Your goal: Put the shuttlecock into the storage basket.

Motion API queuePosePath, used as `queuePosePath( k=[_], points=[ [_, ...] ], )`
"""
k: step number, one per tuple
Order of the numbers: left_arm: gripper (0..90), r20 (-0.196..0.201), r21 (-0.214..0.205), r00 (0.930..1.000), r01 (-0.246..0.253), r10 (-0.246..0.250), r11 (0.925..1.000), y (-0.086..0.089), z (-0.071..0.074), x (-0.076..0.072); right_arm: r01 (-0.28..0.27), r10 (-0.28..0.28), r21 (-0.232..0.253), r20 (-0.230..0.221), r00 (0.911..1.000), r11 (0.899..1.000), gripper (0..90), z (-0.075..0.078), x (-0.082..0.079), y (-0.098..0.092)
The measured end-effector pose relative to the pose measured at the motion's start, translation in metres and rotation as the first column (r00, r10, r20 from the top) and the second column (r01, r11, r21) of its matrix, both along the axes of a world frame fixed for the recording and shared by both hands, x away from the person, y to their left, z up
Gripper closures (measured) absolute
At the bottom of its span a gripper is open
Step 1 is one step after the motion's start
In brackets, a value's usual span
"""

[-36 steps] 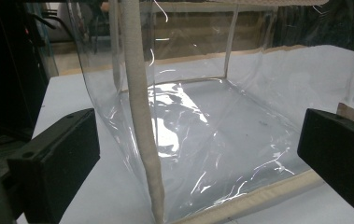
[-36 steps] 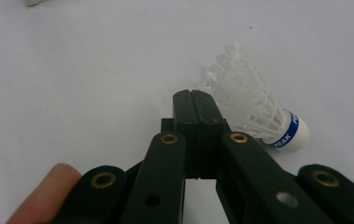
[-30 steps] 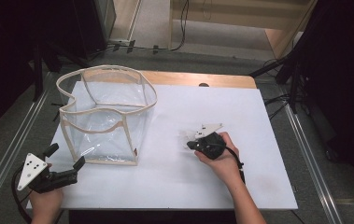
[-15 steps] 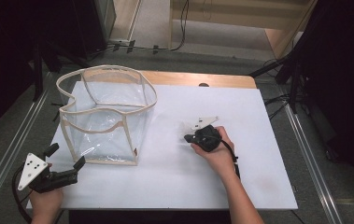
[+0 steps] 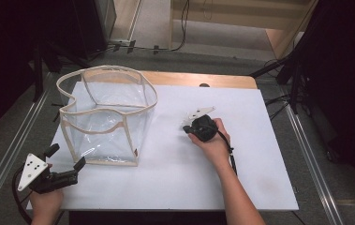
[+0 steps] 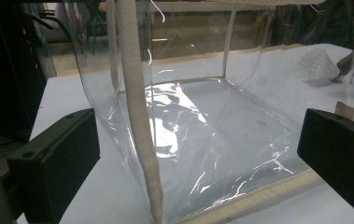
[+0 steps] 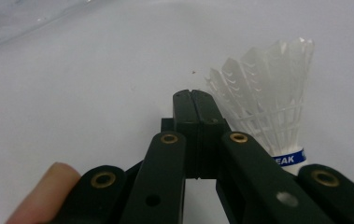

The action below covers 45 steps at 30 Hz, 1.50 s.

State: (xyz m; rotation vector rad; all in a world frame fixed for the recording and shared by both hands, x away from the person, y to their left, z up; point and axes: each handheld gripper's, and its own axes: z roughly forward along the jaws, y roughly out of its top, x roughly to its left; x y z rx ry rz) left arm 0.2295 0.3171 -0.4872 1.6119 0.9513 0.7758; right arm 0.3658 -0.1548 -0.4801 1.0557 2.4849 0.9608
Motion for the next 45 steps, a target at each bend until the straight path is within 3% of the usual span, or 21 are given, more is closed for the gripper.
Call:
queuePosePath(
  k=[11, 16, 21, 24, 25, 26, 30, 31, 32, 33, 35, 37, 40, 44, 45],
  points=[
    [0.0, -0.001, 0.010, 1.0000, 0.002, -0.002, 0.9999, 0.000, 0.000, 0.000, 0.064, -0.063, -0.020, 0.020, 0.9978, 0.998, 87.8, 0.002, 0.016, -0.007],
    [0.0, 0.000, 0.010, 1.0000, 0.003, -0.003, 0.9999, 0.000, 0.000, 0.000, 0.073, -0.072, -0.025, 0.026, 0.9971, 0.997, 87.8, 0.004, 0.019, -0.009],
    [0.0, 0.000, 0.010, 1.0000, 0.002, -0.002, 0.9999, 0.000, 0.000, 0.000, 0.063, -0.063, -0.002, 0.046, 0.9969, 0.998, 87.0, 0.011, 0.017, -0.013],
    [0.0, -0.002, 0.010, 1.0000, 0.003, -0.003, 0.9999, 0.000, 0.000, 0.000, 0.060, -0.061, 0.021, 0.052, 0.9967, 0.998, 78.0, 0.018, 0.013, -0.017],
    [0.0, -0.001, 0.010, 1.0000, 0.003, -0.003, 0.9999, 0.000, 0.000, 0.000, 0.056, -0.057, 0.040, 0.040, 0.9975, 0.998, 68.9, 0.022, 0.011, -0.021],
    [0.0, 0.000, 0.010, 1.0000, 0.002, -0.002, 1.0000, 0.000, 0.000, 0.000, 0.056, -0.057, 0.040, 0.040, 0.9975, 0.998, 68.9, 0.022, 0.011, -0.021],
    [0.0, -0.002, 0.009, 1.0000, 0.003, -0.003, 1.0000, 0.000, 0.000, 0.000, 0.038, -0.041, 0.086, 0.030, 0.9987, 0.996, 43.7, 0.030, 0.008, -0.035],
    [0.0, -0.001, 0.007, 1.0000, 0.004, -0.004, 1.0000, 0.000, 0.000, 0.000, 0.025, -0.028, 0.088, 0.035, 0.9990, 0.996, 26.8, 0.032, 0.007, -0.041],
    [0.0, -0.001, 0.005, 1.0000, 0.005, -0.005, 1.0000, 0.000, 0.000, 0.000, 0.025, -0.028, 0.088, 0.035, 0.9990, 0.996, 26.8, 0.032, 0.007, -0.041],
    [0.0, -0.001, 0.007, 1.0000, 0.005, -0.005, 1.0000, 0.000, 0.000, 0.000, 0.027, -0.031, 0.084, 0.050, 0.9983, 0.996, 19.4, 0.033, 0.005, -0.043],
    [0.0, -0.002, 0.009, 1.0000, 0.004, -0.004, 1.0000, 0.000, 0.000, 0.000, 0.030, -0.033, 0.088, 0.037, 0.9988, 0.996, 1.9, 0.035, 0.004, -0.047],
    [0.0, -0.001, 0.011, 1.0000, 0.003, -0.003, 0.9999, 0.000, 0.000, 0.000, 0.023, -0.024, 0.100, 0.015, 0.9996, 0.995, 0.0, 0.035, 0.005, -0.050],
    [0.0, -0.001, 0.009, 1.0000, 0.002, -0.002, 1.0000, 0.000, 0.000, 0.000, 0.035, -0.036, 0.042, 0.017, 0.9992, 0.999, 0.0, 0.031, 0.007, -0.051],
    [0.0, 0.000, 0.008, 1.0000, 0.002, -0.002, 1.0000, -0.001, 0.000, 0.000, 0.070, -0.070, -0.005, -0.034, 0.9970, 0.998, 0.0, 0.023, 0.016, -0.051],
    [0.0, -0.001, 0.009, 1.0000, 0.002, -0.002, 1.0000, -0.001, 0.000, 0.000, 0.075, -0.076, -0.019, -0.044, 0.9961, 0.997, 4.4, 0.022, 0.017, -0.050]
  ],
)
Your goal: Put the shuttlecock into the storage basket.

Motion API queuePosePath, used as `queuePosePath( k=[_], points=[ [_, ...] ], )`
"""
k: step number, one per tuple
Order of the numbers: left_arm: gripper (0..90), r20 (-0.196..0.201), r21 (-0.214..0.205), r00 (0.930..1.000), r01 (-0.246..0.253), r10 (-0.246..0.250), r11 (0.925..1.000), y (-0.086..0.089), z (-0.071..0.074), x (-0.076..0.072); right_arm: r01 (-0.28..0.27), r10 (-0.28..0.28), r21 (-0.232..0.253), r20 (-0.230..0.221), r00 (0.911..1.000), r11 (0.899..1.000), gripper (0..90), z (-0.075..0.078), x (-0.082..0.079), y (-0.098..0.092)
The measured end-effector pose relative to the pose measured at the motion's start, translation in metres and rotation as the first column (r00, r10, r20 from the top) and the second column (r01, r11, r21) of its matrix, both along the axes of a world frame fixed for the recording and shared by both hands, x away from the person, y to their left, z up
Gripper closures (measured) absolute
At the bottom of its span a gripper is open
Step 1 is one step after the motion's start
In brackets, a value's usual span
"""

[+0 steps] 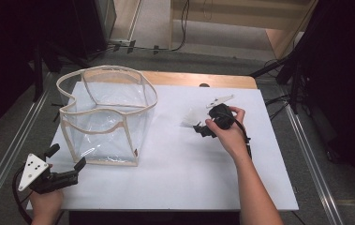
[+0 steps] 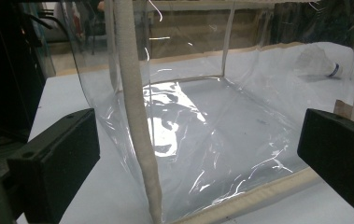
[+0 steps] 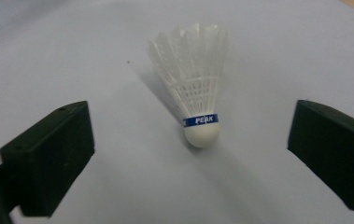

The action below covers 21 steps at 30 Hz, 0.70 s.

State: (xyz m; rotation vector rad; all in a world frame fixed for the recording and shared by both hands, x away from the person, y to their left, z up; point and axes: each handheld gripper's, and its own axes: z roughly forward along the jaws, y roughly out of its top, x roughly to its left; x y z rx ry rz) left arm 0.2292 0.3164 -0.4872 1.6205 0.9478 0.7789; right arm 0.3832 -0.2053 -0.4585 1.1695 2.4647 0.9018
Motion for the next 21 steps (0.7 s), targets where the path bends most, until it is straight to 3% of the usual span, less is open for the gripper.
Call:
queuePosePath(
  k=[2, 7, 17, 21],
  points=[
    [0.0, 0.000, 0.000, 1.0000, 0.000, 0.000, 1.0000, 0.000, 0.000, 0.000, 0.010, -0.010, -0.034, -0.008, 0.9999, 0.999, 11.9, -0.004, 0.003, 0.001],
    [0.0, -0.001, 0.001, 1.0000, 0.001, -0.001, 1.0000, 0.000, 0.000, 0.000, 0.009, -0.012, -0.088, -0.034, 0.9994, 0.996, 17.7, -0.012, 0.009, 0.002],
    [0.0, 0.000, -0.001, 1.0000, 0.003, -0.003, 1.0000, 0.000, 0.000, 0.000, -0.018, 0.006, -0.131, -0.091, 0.9959, 0.991, 33.5, -0.021, 0.018, 0.008],
    [0.0, 0.000, -0.001, 1.0000, 0.003, -0.003, 1.0000, 0.000, 0.000, 0.000, -0.016, 0.001, -0.140, -0.108, 0.9942, 0.990, 44.0, -0.025, 0.019, 0.009]
  ],
)
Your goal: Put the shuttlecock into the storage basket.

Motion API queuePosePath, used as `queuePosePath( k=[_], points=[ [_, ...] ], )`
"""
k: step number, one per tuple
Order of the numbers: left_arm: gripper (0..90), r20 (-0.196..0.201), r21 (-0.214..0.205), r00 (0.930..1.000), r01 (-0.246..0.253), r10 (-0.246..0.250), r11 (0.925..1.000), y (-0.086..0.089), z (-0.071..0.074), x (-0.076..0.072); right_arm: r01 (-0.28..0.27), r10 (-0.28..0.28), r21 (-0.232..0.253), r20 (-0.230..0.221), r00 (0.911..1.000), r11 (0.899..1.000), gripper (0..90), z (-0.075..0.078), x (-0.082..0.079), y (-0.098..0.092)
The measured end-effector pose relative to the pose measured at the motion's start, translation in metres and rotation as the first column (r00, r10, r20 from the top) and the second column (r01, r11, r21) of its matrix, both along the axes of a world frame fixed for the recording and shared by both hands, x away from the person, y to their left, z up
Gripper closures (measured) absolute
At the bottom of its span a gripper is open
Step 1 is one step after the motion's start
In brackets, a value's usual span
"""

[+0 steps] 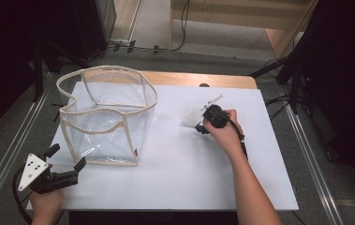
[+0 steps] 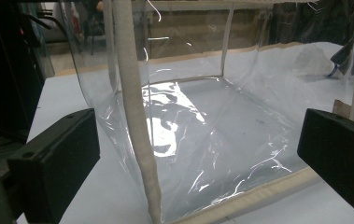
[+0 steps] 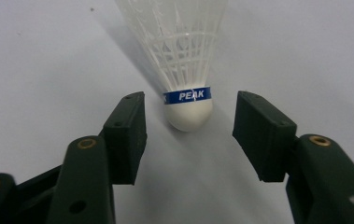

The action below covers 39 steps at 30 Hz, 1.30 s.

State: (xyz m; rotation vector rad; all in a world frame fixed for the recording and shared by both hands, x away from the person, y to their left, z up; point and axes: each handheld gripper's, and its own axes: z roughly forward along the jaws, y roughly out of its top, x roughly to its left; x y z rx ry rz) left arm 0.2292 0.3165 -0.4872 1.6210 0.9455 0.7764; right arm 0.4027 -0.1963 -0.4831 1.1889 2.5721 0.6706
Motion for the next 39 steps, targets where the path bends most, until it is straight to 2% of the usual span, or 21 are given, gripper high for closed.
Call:
queuePosePath(
  k=[2, 11, 17, 20, 26, 32, 39],
  points=[
    [0.0, 0.000, 0.000, 1.0000, -0.001, 0.001, 1.0000, 0.000, 0.000, 0.000, -0.005, 0.005, -0.021, 0.004, 1.0000, 1.000, 45.3, -0.001, 0.000, 0.002],
    [0.0, 0.000, 0.000, 1.0000, 0.001, -0.001, 1.0000, 0.000, 0.000, 0.000, -0.045, 0.045, -0.007, -0.031, 0.9985, 0.999, 55.1, -0.004, 0.004, 0.006],
    [0.0, 0.000, 0.000, 1.0000, 0.001, -0.001, 1.0000, 0.000, 0.000, 0.000, -0.031, 0.030, -0.032, -0.032, 0.9990, 0.999, 60.7, -0.006, 0.006, 0.009],
    [0.0, 0.001, 0.001, 1.0000, 0.002, -0.002, 1.0000, 0.000, 0.000, 0.000, -0.035, 0.034, -0.016, -0.043, 0.9985, 0.999, 62.9, -0.006, 0.006, 0.008],
    [0.0, 0.001, -0.002, 1.0000, 0.003, -0.003, 1.0000, 0.001, 0.000, 0.000, -0.020, 0.021, 0.017, -0.024, 0.9995, 1.000, 63.4, -0.007, 0.006, 0.005],
    [0.0, 0.001, -0.002, 1.0000, 0.004, -0.004, 1.0000, 0.001, 0.000, 0.000, -0.010, 0.010, 0.052, 0.012, 0.9999, 0.999, 63.3, 0.002, 0.003, 0.004],
    [0.0, 0.001, -0.012, 1.0000, 0.005, -0.005, 0.9999, 0.001, 0.000, 0.000, -0.002, -0.001, 0.100, 0.027, 0.9996, 0.995, 63.4, 0.013, -0.002, -0.001]
  ],
)
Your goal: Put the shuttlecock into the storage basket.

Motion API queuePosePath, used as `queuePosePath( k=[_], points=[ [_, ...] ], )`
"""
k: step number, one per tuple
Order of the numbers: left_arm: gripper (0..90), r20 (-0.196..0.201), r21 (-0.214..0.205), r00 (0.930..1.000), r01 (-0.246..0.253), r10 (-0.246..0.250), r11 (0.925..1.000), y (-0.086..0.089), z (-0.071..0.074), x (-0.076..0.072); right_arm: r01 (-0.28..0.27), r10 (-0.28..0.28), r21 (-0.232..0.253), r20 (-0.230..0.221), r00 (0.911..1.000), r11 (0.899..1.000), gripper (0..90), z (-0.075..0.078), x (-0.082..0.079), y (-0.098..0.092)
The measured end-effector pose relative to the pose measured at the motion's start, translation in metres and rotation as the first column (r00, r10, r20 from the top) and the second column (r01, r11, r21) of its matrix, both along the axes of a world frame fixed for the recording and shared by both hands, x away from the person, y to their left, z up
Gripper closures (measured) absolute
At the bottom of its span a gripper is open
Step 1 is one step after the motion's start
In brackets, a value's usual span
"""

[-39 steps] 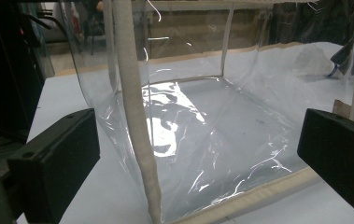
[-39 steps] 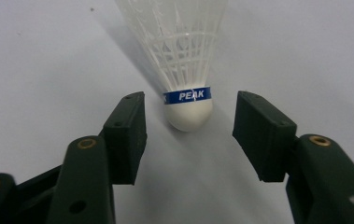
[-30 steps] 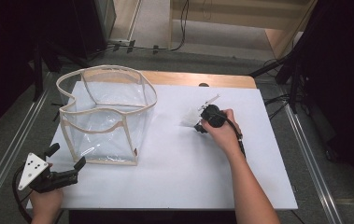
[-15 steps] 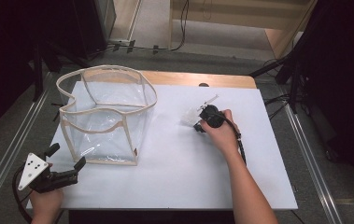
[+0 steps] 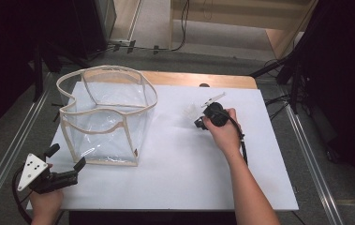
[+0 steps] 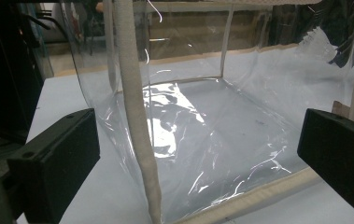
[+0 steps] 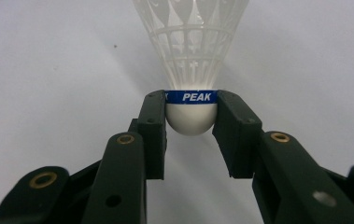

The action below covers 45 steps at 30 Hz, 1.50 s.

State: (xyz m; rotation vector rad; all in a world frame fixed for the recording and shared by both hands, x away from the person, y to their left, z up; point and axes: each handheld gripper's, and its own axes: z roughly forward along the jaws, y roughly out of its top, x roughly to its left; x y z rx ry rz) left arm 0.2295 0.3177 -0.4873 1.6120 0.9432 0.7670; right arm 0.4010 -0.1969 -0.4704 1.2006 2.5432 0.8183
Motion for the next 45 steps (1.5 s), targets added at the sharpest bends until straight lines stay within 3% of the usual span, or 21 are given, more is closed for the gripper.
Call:
queuePosePath(
  k=[34, 45],
  points=[
    [0.0, -0.002, 0.000, 1.0000, 0.002, -0.002, 1.0000, 0.000, 0.000, 0.000, -0.050, 0.044, 0.101, 0.067, 0.9968, 0.994, 63.4, 0.043, -0.006, 0.021],
    [0.0, -0.004, 0.007, 1.0000, 0.007, -0.007, 0.9999, 0.000, 0.000, 0.000, -0.068, 0.057, 0.111, 0.093, 0.9940, 0.991, 63.3, 0.056, -0.010, 0.028]
  ],
)
